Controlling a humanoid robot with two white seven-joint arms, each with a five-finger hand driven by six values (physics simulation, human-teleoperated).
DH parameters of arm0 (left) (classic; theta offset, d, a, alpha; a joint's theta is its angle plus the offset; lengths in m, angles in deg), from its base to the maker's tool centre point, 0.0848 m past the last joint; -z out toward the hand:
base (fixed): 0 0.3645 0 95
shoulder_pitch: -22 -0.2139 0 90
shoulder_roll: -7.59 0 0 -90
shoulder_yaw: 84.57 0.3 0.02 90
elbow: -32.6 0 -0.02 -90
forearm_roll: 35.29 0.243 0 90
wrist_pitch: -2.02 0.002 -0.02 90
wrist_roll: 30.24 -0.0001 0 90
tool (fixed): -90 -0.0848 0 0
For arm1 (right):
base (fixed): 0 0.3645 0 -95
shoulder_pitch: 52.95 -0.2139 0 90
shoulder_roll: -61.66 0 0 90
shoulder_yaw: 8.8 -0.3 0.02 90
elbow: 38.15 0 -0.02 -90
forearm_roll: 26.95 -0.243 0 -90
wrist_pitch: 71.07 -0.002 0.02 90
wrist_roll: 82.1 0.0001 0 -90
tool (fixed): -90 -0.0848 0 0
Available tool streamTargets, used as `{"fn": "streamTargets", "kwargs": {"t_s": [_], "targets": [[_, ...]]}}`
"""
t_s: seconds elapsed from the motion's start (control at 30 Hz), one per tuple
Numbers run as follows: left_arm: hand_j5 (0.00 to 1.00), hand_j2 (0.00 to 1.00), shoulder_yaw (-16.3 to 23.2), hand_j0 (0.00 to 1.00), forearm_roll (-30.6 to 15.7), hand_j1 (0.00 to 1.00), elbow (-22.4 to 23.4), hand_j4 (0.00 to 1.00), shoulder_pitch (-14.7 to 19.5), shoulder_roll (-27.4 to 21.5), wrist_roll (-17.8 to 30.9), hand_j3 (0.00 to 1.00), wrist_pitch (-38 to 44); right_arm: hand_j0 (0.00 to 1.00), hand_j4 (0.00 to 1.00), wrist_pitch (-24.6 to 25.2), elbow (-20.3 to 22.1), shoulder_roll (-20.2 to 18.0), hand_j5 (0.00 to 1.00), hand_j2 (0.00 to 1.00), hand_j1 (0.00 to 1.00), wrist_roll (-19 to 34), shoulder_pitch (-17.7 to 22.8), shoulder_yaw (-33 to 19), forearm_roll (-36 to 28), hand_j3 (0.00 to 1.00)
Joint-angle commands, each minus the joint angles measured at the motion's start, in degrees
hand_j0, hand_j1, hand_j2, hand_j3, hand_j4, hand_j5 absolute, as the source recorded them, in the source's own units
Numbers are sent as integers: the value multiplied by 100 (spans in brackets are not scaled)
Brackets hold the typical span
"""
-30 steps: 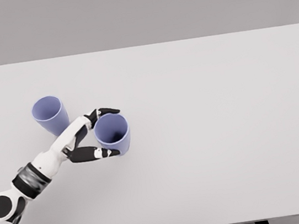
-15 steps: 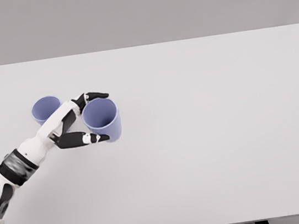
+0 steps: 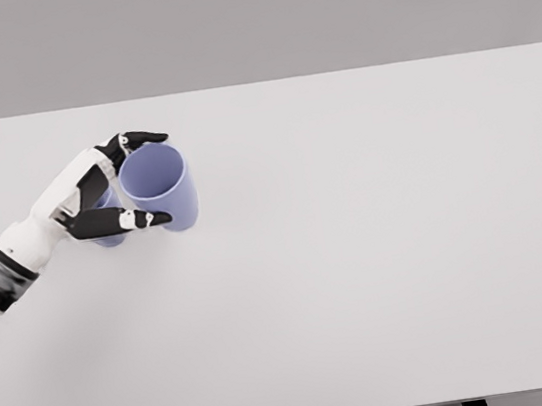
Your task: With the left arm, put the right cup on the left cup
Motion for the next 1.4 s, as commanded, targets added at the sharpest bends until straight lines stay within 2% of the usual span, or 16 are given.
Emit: {"fn": "streamTargets", "kwargs": {"t_s": [0.0,0.4,0.93,1.37], "targets": [[75,75,-23,75,-132,75,2,75,0,-32,4,75,93,100,100,0,0,0,100,100,100,1,0,2,-1,100],[75,75,-216,75,-335,75,143,75,263,-138,12,75,374,100,100,0,0,0,100,100,100,1,-9,2,-1,100],[75,75,-726,75,-405,75,407,75,308,-261,12,75,401,100,100,0,0,0,100,100,100,1,-9,2,-1,100],[75,75,-884,75,-563,75,1057,75,387,-322,39,75,401,100,100,0,0,0,100,100,100,1,-9,2,-1,100]]}}
